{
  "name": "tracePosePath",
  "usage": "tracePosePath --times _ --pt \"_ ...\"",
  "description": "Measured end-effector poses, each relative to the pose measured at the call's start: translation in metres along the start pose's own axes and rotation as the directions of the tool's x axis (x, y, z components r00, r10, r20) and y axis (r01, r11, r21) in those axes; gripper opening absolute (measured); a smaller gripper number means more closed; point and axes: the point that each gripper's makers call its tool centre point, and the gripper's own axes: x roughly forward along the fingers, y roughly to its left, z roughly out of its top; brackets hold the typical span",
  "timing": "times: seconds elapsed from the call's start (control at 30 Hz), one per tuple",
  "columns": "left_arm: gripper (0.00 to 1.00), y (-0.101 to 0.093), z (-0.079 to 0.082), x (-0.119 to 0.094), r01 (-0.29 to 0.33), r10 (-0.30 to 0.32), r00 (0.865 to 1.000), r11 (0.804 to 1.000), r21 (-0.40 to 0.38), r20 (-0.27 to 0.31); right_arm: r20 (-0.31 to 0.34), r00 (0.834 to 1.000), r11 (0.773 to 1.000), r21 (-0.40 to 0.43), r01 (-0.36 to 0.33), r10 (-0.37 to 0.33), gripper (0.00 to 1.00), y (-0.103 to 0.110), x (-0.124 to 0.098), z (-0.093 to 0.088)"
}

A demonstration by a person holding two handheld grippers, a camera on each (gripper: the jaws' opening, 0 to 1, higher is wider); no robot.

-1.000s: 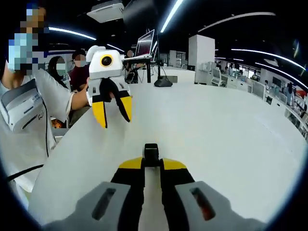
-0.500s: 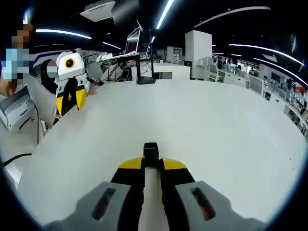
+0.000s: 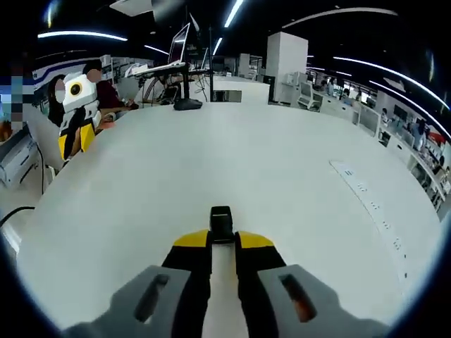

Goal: Snap the two parts of the plastic buckle together until the buckle closes and remains connected.

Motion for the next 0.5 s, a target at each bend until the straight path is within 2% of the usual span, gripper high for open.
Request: tracePosePath --times 0.1,0.17,0.33,0.4,0.5 --pt "0.19 0.000 0.001 0.001 0.004 -0.004 1.000 1.000 -0.011 0.009 0.013 1.000 1.000 -0.003 0.009 -0.008 0.15 -0.001 -0.001 0.002" --pt "0.19 0.001 0.002 0.001 0.000 0.000 1.000 1.000 -0.011 0.011 0.060 0.998 1.000 0.024 0.005 -0.007 0.21 0.000 -0.003 0.008" --pt "0.20 0.002 0.005 0.001 -0.011 0.011 1.000 1.000 -0.009 0.017 0.090 0.995 0.999 0.017 0.042 -0.043 0.23 0.003 -0.011 0.014" --pt "0.20 0.005 0.007 0.000 -0.030 0.030 0.999 1.000 -0.004 0.034 0.117 0.989 0.996 0.029 0.090 -0.093 0.25 0.001 -0.016 0.020" --pt "0.20 0.009 0.012 -0.003 -0.054 0.055 0.996 0.998 -0.025 0.063 0.152 0.969 0.981 0.049 0.189 -0.194 0.25 -0.003 -0.026 0.027"
